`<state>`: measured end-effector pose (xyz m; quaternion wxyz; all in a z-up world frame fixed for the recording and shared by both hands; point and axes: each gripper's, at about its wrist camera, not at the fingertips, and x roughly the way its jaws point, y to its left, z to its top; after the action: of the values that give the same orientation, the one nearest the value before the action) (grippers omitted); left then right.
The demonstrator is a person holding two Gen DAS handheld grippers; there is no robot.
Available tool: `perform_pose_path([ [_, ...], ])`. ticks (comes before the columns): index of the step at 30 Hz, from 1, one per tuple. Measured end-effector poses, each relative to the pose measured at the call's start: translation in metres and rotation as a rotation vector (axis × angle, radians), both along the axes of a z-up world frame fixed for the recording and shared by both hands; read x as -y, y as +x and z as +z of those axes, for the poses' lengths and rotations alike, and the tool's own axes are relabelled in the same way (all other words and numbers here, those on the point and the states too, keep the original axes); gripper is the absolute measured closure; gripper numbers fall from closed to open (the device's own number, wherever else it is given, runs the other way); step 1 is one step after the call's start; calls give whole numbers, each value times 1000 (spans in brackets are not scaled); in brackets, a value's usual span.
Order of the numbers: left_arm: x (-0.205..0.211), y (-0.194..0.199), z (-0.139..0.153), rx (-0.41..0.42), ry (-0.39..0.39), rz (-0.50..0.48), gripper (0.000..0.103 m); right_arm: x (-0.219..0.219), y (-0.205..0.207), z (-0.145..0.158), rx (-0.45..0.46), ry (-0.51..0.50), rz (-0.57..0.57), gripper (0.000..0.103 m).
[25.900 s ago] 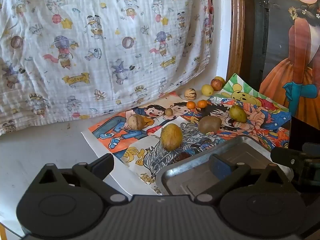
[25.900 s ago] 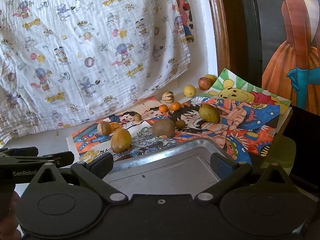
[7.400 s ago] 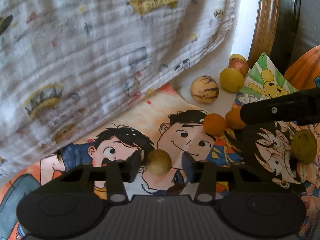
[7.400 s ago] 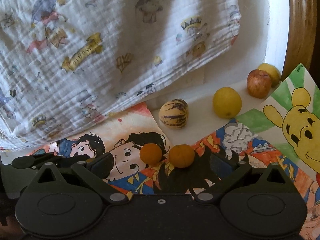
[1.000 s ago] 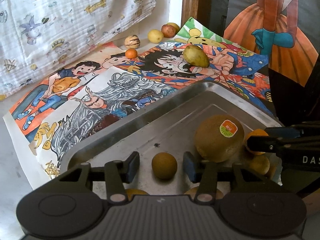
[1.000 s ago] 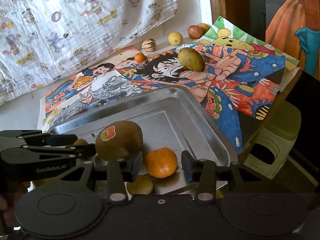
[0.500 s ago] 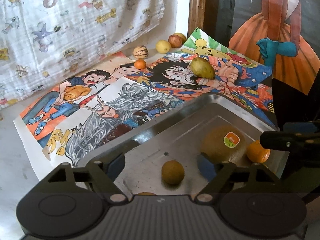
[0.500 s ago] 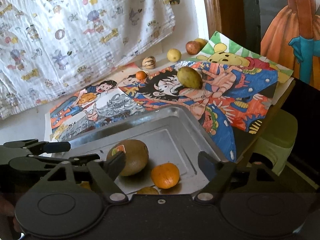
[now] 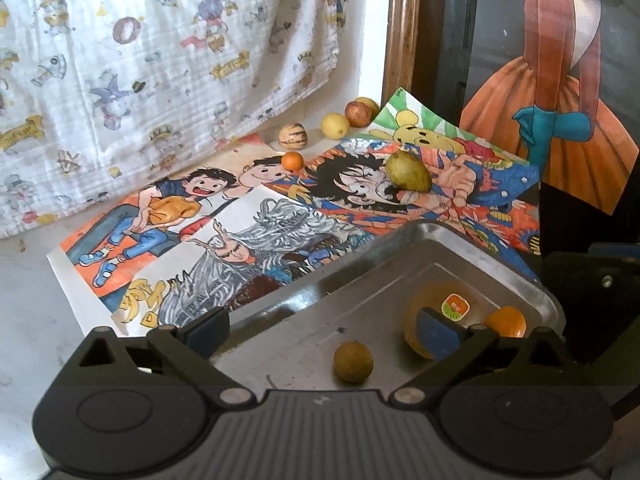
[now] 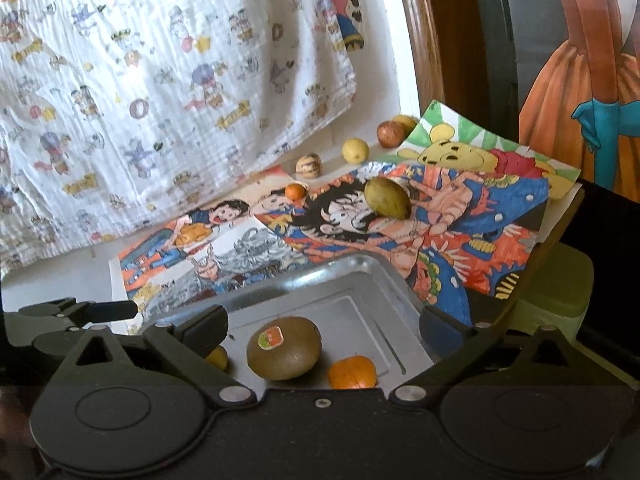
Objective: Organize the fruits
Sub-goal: 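Move both open grippers back toward the remaining fruits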
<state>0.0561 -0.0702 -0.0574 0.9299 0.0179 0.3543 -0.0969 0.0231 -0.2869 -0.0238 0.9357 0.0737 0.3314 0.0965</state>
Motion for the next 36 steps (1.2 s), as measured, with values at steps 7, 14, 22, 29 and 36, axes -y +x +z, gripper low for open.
perform_pose_path([
  [7,-5,-10,12,33,-9,7,1,-3,-14,16,34,7,-2,1],
  [14,-7,-20,27,73,-18,9,1,-6,-30,32,76,4,1,1],
  [22,-12,-30,39,108,-25,13,1,-11,-41,44,106,0,9,1],
  [29,-19,-32,49,134,-30,26,1,-14,-46,52,126,-1,15,1],
  [36,-22,-30,54,149,-29,32,1,-15,-46,55,135,-3,19,1],
])
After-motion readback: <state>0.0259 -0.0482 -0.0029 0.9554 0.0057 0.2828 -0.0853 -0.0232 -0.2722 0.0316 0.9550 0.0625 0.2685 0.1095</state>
